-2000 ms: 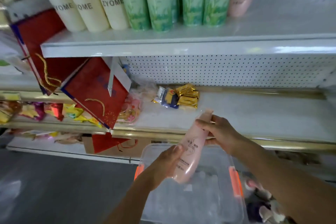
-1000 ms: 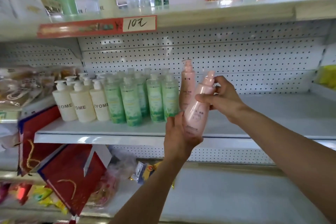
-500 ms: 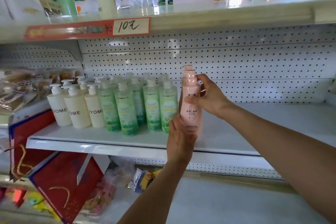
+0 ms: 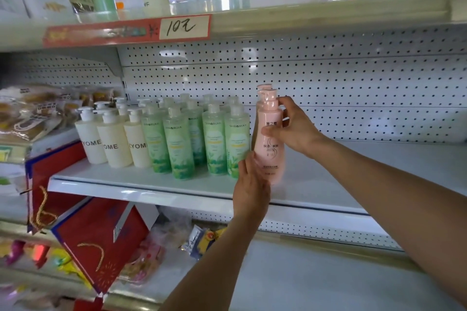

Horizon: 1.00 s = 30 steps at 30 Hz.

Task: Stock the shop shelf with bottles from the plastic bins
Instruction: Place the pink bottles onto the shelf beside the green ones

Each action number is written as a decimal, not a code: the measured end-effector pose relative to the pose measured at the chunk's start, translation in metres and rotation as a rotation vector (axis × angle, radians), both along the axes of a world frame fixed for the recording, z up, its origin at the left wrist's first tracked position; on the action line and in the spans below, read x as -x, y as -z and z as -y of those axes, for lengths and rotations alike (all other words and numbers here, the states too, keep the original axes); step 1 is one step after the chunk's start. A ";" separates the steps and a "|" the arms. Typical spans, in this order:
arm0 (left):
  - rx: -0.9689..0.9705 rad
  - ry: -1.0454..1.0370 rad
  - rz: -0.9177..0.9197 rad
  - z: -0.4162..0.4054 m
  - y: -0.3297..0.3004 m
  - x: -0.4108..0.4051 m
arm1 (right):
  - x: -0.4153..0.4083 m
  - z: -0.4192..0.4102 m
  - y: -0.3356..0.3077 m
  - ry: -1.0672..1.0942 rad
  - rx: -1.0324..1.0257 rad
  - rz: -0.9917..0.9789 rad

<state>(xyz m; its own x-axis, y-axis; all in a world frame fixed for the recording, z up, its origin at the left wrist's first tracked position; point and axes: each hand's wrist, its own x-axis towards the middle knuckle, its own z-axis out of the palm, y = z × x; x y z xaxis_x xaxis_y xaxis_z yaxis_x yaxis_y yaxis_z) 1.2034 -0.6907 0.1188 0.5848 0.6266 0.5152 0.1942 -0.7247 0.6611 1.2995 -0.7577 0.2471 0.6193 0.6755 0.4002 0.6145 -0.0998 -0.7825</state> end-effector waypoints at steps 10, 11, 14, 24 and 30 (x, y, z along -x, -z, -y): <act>0.008 0.024 -0.107 0.002 -0.015 0.011 | 0.011 0.003 0.002 0.013 0.011 0.000; 0.008 0.023 -0.125 0.001 -0.016 0.012 | 0.011 0.003 0.002 0.016 0.025 0.006; -0.003 0.029 -0.157 -0.001 -0.018 0.016 | 0.014 0.007 0.004 0.066 0.090 0.030; -0.050 -0.020 -0.199 -0.003 -0.016 0.066 | 0.049 0.056 0.049 0.384 0.258 0.307; 0.049 0.031 -0.268 0.004 0.011 0.107 | 0.089 0.075 0.103 0.343 0.379 0.341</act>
<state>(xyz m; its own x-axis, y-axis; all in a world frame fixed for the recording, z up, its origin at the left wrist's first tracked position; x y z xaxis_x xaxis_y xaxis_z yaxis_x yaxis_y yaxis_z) 1.0961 -0.6945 0.1075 0.7152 0.6268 0.3092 0.3452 -0.7015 0.6235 1.2104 -0.8331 0.1437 0.7060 0.5945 0.3848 0.7075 -0.5691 -0.4190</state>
